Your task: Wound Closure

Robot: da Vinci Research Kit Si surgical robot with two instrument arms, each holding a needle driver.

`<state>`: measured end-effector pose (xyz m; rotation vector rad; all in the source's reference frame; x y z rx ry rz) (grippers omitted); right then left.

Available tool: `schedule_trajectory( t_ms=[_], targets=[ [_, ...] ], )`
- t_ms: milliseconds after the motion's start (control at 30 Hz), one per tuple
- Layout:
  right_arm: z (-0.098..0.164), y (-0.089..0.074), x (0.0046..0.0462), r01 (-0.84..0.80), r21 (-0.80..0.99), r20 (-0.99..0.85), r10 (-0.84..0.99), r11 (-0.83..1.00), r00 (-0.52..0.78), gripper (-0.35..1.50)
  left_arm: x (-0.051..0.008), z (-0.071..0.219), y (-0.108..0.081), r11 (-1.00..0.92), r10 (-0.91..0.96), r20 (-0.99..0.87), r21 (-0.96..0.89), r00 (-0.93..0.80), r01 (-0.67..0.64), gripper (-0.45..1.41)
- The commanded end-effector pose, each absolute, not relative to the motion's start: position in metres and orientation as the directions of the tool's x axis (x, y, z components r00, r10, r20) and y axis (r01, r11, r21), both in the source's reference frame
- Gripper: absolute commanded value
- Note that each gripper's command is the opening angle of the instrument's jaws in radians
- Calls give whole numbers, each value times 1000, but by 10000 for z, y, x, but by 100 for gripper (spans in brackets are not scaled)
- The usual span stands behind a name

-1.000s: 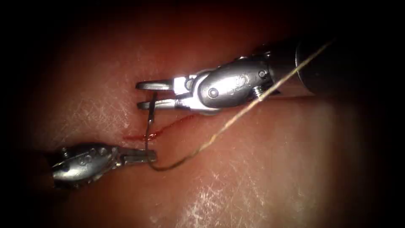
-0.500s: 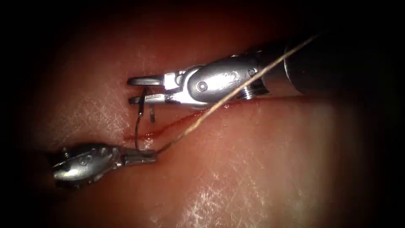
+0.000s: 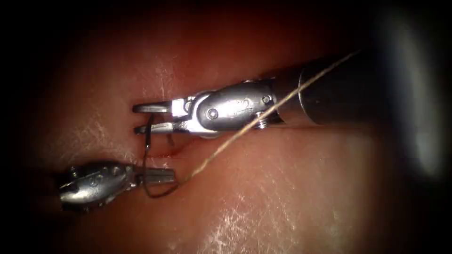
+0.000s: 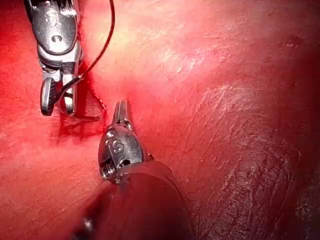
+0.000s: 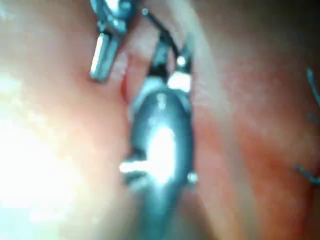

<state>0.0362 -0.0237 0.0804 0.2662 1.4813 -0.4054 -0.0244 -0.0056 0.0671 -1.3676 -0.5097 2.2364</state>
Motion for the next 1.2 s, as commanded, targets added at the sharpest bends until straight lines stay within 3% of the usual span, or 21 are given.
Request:
schedule_trajectory(
  t_ms=[33, 300, 500, 1200],
  targets=[
    [811, -244, 367, 425, -77, -994, -103, 902, 37, -35, -249, 677, -60, -821, 566, -724, -537, -394, -193, -1],
    [822, -259, 356, 438, -99, -992, -125, 893, 32, -35, -249, 677, -60, -822, 565, -724, -537, -394, -192, -3],
    [837, -261, 353, 430, 22, -993, -29, 902, 112, -35, -249, 677, -60, -822, 565, -724, -537, -394, -192, -3],
    [843, -265, 355, 440, 97, -984, 19, 893, 177, -35, -249, 677, -60, -822, 565, -722, -536, -400, -192, -5]
  ],
)
